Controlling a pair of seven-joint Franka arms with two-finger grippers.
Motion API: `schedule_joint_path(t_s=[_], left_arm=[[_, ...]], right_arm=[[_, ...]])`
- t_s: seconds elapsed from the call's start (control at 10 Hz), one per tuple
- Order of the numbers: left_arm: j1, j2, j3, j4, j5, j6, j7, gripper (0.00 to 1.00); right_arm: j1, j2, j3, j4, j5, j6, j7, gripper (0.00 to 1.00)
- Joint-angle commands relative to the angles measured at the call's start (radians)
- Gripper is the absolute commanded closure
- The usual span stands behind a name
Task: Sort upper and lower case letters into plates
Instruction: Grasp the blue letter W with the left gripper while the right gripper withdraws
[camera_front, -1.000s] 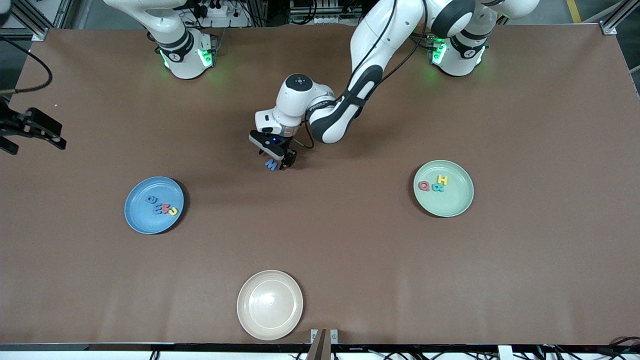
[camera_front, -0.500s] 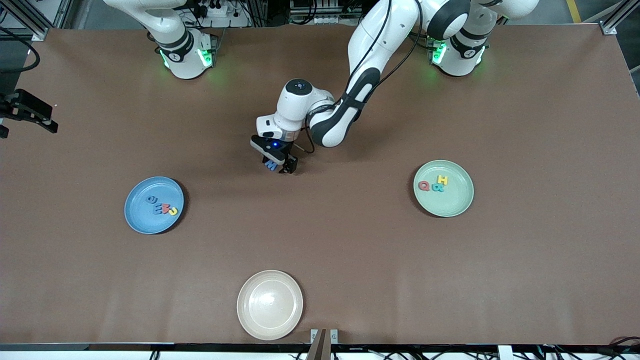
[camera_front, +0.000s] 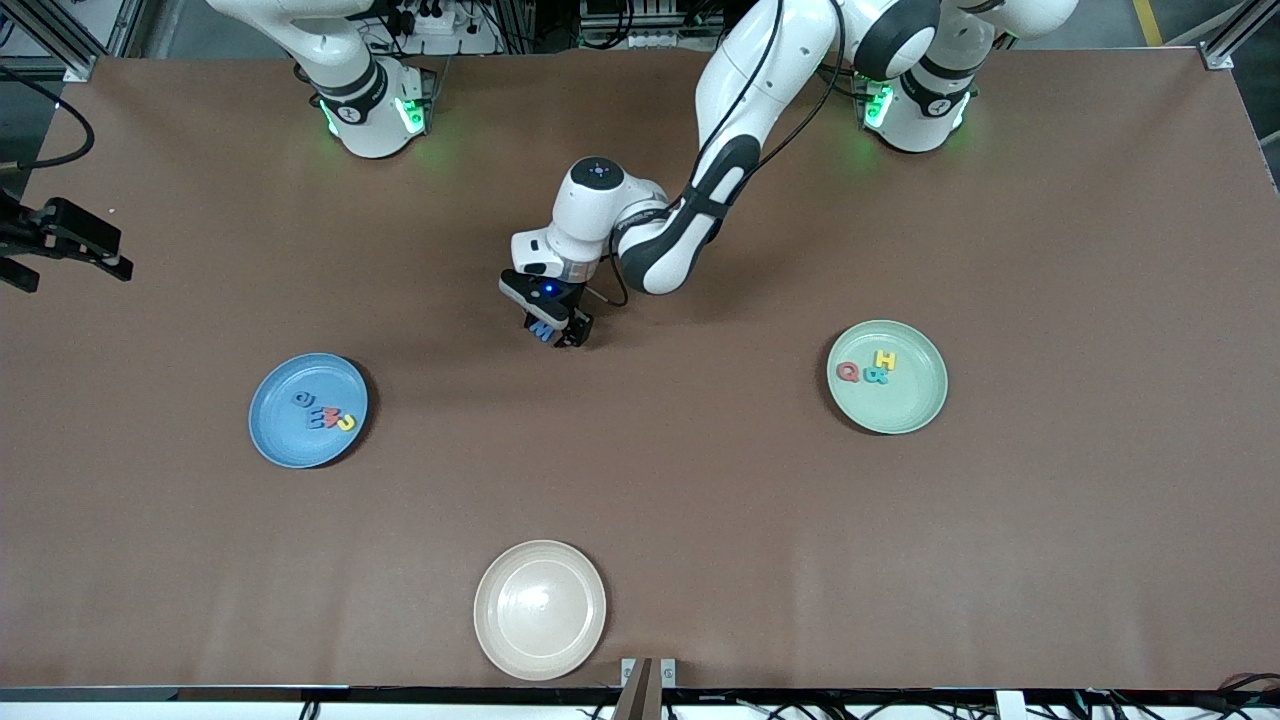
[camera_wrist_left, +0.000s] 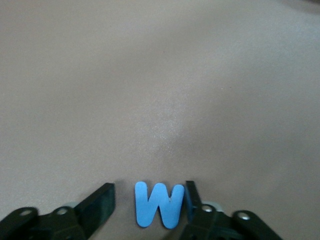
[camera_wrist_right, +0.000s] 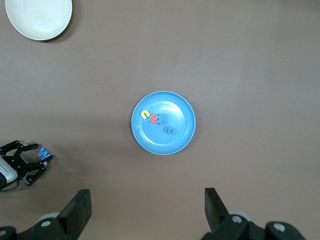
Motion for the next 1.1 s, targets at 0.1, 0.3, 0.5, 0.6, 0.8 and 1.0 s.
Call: schedule_joint_path(t_s=[0.1, 0.3, 0.5, 0.6, 0.8, 1.0], left_arm=[[-0.021, 0.013, 0.009, 0.022, 0.02, 0.015, -0.042, 0.41], [-0.03, 0.013, 0.009, 0.016, 0.02, 0.015, -0.071, 0.44], [-0.043, 0.004, 0.011, 0.0, 0.024, 0.011, -0.083, 0.44], [-0.043, 0.004, 0.011, -0.001, 0.027, 0.011, -0.083, 0.46], [-0.041, 0.004, 0.012, -0.001, 0.029, 0.011, -0.083, 0.66], [-0.041, 0.003, 0.012, -0.001, 0.029, 0.01, -0.083, 0.82]], right_arm=[[-0.017, -0.021, 0.005, -0.005, 0.022, -0.022, -0.002, 0.0], [-0.02, -0.022, 0.005, -0.007, 0.022, -0.029, -0.002, 0.0], [-0.02, -0.024, 0.006, -0.007, 0.022, -0.029, -0.002, 0.0], [-0.02, -0.024, 0.006, -0.007, 0.022, -0.029, -0.002, 0.0], [-0.019, -0.024, 0.006, -0.007, 0.022, -0.03, -0.002, 0.0], [-0.019, -0.024, 0.006, -0.007, 0.022, -0.029, -0.002, 0.0]])
